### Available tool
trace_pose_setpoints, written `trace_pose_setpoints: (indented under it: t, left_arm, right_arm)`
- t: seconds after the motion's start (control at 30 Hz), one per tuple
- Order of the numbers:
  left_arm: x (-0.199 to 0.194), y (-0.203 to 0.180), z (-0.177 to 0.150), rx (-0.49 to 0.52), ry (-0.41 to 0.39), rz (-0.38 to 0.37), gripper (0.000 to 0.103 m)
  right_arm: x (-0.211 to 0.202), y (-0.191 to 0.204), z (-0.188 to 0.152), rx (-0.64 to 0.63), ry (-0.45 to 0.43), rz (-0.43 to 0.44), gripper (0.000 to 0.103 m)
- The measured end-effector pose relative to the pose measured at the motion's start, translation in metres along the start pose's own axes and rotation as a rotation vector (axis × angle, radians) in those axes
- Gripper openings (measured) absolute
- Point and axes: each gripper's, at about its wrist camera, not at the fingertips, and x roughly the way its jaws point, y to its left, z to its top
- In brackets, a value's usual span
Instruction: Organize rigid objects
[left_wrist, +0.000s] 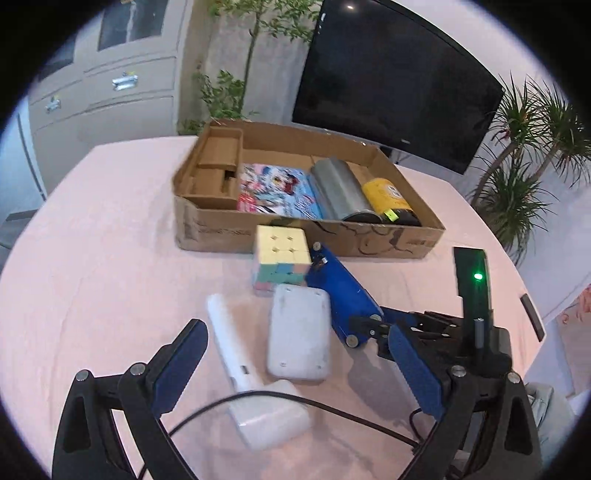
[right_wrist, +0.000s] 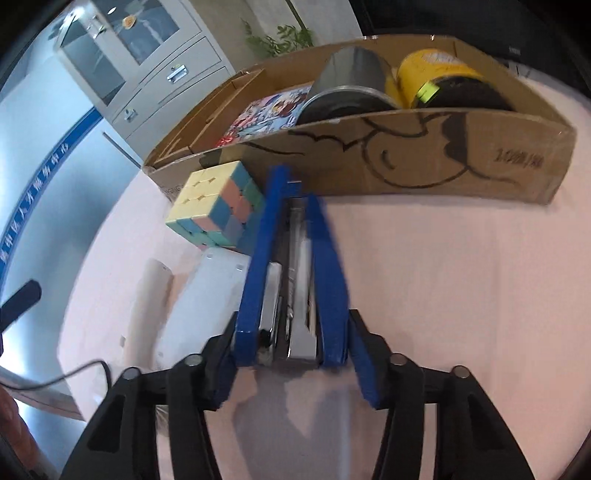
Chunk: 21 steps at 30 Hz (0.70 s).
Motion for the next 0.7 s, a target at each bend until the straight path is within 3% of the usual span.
trace_pose_setpoints:
  t: [0.17,0.27,0.37,0.47,0.53,0.63,0.7]
  left_arm:
    - [0.018,-0.019,-0.004,0.003,0.029,-0.049,0.098]
    - [0.031,-0.032,-0.004,-0.001,0.048,-0.084,0.098]
    - [0.042,-0.043,-0.003,0.006,0.066,-0.111,0.098]
    - [0.055,-0.053,0.0,0.0,0.09,-0.142,0.098]
    - [0.06,-0.055,0.002,-0.007,0.099,-0.152,0.098]
    - [0.066,-0.054,0.006,-0.022,0.112,-0.152,0.098]
    - [0.069,-0.053,0.005,-0.031,0.131,-0.146,0.098]
  right_arm:
    - [-0.029,-0.032,-0.017,-0.04,-0.005,-0.067,0.047]
    - [-0.051,-0.053,-0.026,-0.08,-0.025,-0.181,0.047]
    - [-0.068,-0.063,-0.035,-0.213,-0.041,-0.395,0.047]
    - [-0.068,-0.051,-0.049,-0.459,-0.06,-0.654,0.048]
    - [-0.063,-0.036,-0.064,-0.624,-0.078,-0.762,0.048]
    - [-0.058,-0.007,-0.093,-0.862,-0.13,-0.789,0.051]
    - [-0.062,0.007,-0.101,-0.894,-0.146,-0.695,0.058]
